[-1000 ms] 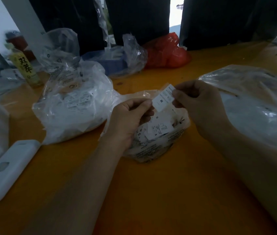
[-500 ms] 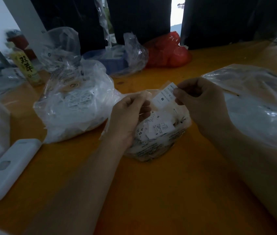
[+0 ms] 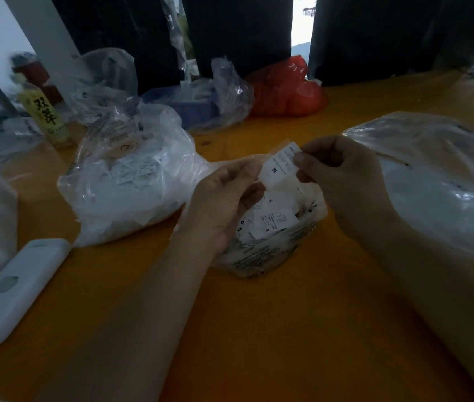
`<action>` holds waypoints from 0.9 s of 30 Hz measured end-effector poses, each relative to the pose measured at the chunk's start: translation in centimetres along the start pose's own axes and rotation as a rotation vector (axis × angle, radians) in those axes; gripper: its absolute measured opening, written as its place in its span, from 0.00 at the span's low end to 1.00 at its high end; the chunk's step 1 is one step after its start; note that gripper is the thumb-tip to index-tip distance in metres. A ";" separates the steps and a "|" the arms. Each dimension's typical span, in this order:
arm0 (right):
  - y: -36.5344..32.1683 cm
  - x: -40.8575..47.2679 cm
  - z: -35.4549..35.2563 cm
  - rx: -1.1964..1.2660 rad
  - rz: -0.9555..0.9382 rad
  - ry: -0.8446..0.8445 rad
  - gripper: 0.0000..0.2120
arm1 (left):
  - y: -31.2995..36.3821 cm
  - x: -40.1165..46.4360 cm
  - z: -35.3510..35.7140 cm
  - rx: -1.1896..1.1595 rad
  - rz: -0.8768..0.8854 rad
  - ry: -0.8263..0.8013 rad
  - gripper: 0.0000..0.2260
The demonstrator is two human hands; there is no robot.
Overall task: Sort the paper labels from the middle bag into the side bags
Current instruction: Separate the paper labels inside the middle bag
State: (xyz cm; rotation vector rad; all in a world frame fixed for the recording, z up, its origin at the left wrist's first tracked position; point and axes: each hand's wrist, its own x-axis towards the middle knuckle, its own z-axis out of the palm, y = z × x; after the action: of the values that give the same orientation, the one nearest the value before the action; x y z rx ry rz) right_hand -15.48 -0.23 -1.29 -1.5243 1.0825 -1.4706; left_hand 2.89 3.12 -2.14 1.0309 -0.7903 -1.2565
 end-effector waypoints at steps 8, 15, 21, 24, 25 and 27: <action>-0.2 -0.1 0.1 0.067 0.090 -0.064 0.05 | 0.0 -0.2 0.2 0.050 0.077 0.036 0.03; -0.1 0.0 -0.3 -0.289 -0.046 -0.008 0.05 | 4.2 -0.6 -2.7 0.695 0.911 0.547 0.08; -0.2 0.1 -0.3 -0.566 -0.136 -0.019 0.06 | 7.7 0.5 -9.6 0.974 0.838 1.026 0.14; 0.0 0.3 -0.7 -0.776 -0.139 -0.093 0.06 | 6.8 1.1 -10.6 1.164 0.713 0.963 0.12; 0.0 0.4 -0.9 -0.844 -0.141 -0.104 0.07 | 6.7 1.2 -10.5 1.195 0.695 0.928 0.11; 0.1 0.6 -1.5 -0.971 -0.146 -0.121 0.09 | 6.5 1.5 -10.3 1.245 0.671 0.865 0.10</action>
State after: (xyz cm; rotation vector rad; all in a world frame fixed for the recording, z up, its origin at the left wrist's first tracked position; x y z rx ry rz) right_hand -16.97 -0.72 -1.05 -2.3356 1.7704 -0.9211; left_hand 14.91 3.48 0.07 1.8487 -1.0561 0.4377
